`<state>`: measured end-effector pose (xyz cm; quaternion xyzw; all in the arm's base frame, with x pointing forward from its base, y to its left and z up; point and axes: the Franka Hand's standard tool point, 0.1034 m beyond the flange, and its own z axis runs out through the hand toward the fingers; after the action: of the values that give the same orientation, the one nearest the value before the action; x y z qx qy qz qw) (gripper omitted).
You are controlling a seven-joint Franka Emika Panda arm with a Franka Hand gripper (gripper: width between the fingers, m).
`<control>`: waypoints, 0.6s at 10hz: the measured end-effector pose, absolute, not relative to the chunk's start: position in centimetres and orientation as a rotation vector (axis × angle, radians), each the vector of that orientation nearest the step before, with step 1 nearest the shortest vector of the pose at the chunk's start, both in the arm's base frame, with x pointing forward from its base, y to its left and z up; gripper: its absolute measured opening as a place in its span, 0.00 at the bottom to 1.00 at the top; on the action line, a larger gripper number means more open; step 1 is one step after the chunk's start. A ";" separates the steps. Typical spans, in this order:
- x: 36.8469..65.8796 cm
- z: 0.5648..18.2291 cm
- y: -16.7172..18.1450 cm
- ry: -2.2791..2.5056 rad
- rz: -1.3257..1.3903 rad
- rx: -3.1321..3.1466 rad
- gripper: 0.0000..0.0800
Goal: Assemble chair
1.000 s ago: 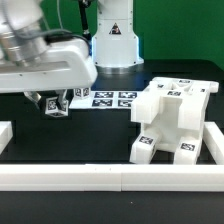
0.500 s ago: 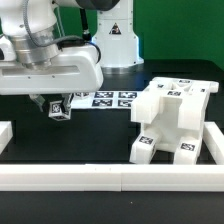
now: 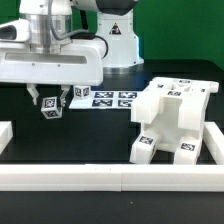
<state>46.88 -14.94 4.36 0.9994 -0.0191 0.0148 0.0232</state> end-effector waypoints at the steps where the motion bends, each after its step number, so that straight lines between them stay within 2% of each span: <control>1: 47.2 4.5 -15.0 -0.053 0.058 3.090 0.34; 6: 46.8 4.7 -15.7 -0.053 0.138 3.044 0.34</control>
Offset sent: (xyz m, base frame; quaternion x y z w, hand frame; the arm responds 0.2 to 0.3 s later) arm 0.0000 0.0000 0.0000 0.0000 0.0000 0.0000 1.0000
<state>46.79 -15.65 4.67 0.9977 -0.0175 0.0451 0.0469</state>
